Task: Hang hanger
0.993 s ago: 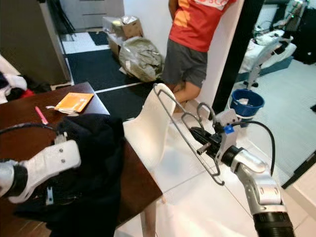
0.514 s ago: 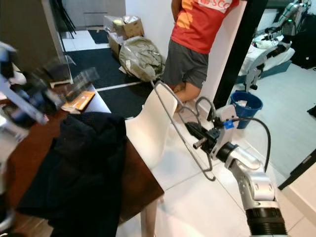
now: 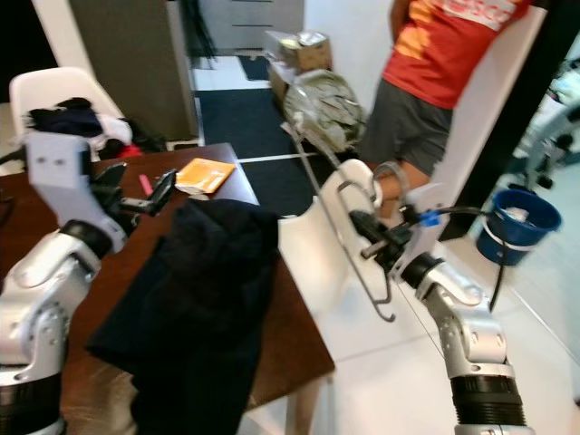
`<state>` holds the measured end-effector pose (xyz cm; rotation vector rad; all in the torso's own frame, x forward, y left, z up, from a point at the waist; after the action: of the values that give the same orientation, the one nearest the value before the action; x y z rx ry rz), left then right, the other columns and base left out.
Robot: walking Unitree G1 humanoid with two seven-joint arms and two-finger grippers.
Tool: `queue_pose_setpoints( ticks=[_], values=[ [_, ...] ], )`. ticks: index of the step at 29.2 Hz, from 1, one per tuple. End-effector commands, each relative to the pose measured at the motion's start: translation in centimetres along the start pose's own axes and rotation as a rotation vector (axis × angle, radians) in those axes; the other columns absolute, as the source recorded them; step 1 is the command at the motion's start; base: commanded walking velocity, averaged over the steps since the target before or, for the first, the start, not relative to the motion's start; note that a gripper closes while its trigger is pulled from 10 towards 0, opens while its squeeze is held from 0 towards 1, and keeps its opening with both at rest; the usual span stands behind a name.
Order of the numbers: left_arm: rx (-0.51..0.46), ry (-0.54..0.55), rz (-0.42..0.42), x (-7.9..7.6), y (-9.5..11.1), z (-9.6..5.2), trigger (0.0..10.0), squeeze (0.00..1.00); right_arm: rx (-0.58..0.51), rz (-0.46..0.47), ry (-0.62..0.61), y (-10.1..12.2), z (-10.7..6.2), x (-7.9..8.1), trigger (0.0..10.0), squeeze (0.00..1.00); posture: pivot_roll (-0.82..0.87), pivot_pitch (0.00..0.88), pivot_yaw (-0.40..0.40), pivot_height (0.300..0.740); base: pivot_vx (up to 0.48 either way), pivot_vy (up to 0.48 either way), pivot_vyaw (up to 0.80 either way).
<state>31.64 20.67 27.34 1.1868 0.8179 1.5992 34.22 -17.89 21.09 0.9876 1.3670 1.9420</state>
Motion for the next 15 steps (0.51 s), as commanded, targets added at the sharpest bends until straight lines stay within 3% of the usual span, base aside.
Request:
queue_pose_setpoints(
  ticks=[1,3,6,15],
  values=[
    [-0.051,0.056,0.097,0.2,1.6,0.1,10.0,0.0,-0.039,0.007,-0.019,0.6,-0.1,-0.3,10.0,0.0,0.09,0.052,-0.062,0.74,0.0,0.0,0.79],
    [-0.051,0.056,0.097,0.2,1.6,0.1,10.0,0.0,-0.039,0.007,-0.019,0.6,-0.1,-0.3,10.0,0.0,0.09,0.052,-0.062,0.74,0.0,0.0,0.79],
    [-0.079,0.117,0.172,0.8,2.5,0.2,10.0,0.0,-0.063,0.009,-0.021,1.0,0.2,-0.1,10.0,0.0,0.1,0.05,-0.06,0.74,0.0,0.0,0.79],
    [-0.051,0.151,0.171,0.5,1.4,0.1,10.0,0.0,-0.085,0.014,-0.015,1.2,0.5,0.3,10.0,0.0,0.1,0.046,-0.058,0.74,0.0,0.0,0.79]
  ],
)
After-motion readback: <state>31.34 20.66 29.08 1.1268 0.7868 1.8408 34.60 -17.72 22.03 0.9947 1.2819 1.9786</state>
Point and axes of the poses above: a point about 5 cm out from each wrist's last joint towards the gripper, its own z axis pointing out of the wrist towards the gripper, its own y axis along the axis of the wrist's last joint, x = y × z, the point moved 2 cm from there along z, pointing out of the wrist towards the gripper, and after that the axes turned 13 degrees about z, right-handed, at the moved point
